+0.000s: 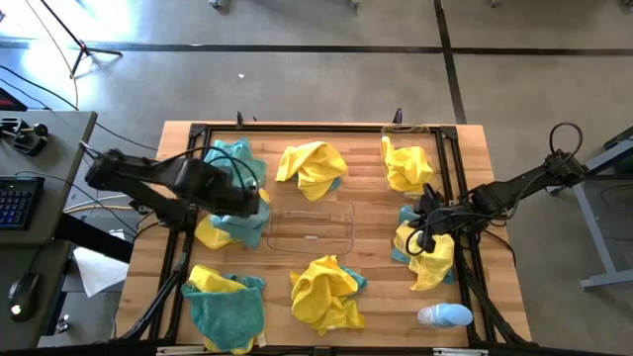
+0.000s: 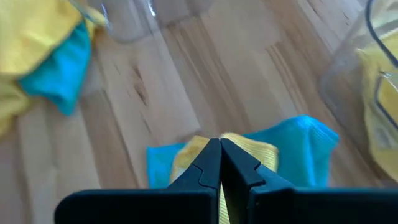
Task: Sort microfiber towel by color & place in baskets
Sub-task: Put the blue towel into the bottom transparent bin
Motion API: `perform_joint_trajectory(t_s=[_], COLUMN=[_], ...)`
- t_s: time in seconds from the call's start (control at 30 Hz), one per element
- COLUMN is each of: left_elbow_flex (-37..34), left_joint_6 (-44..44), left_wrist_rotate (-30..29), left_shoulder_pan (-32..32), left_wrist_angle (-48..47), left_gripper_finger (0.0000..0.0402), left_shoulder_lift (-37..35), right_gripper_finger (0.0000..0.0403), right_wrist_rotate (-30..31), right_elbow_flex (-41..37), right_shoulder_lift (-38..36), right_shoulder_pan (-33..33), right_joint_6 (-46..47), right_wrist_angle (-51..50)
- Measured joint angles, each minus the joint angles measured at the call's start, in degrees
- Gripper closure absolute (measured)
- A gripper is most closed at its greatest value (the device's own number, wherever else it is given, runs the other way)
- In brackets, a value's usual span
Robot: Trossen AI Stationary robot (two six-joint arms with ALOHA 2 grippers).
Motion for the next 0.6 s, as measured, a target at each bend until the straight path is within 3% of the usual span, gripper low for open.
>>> perform_joint_trajectory(t_s=[0.3, 0.6], left_elbow_flex=[24.0, 49.0], left_joint_6=[-2.7, 4.5], left_wrist_rotate=[-12.8, -18.1], left_shoulder_pan=[-5.4, -4.8], left_wrist_angle=[-0.3, 0.1], left_gripper_finger=[0.0401, 0.0401], left_shoulder_lift=[15.2, 32.4], right_gripper_finger=[0.0402, 0.0402], right_wrist_rotate=[0.0, -0.8], right_elbow_flex=[0.0, 0.0], right_shoulder_lift=[0.0, 0.0], right_shoulder_pan=[0.0, 0.0], right_joint_6=[-6.3, -10.4], right_wrist_angle=[-0.6, -0.6])
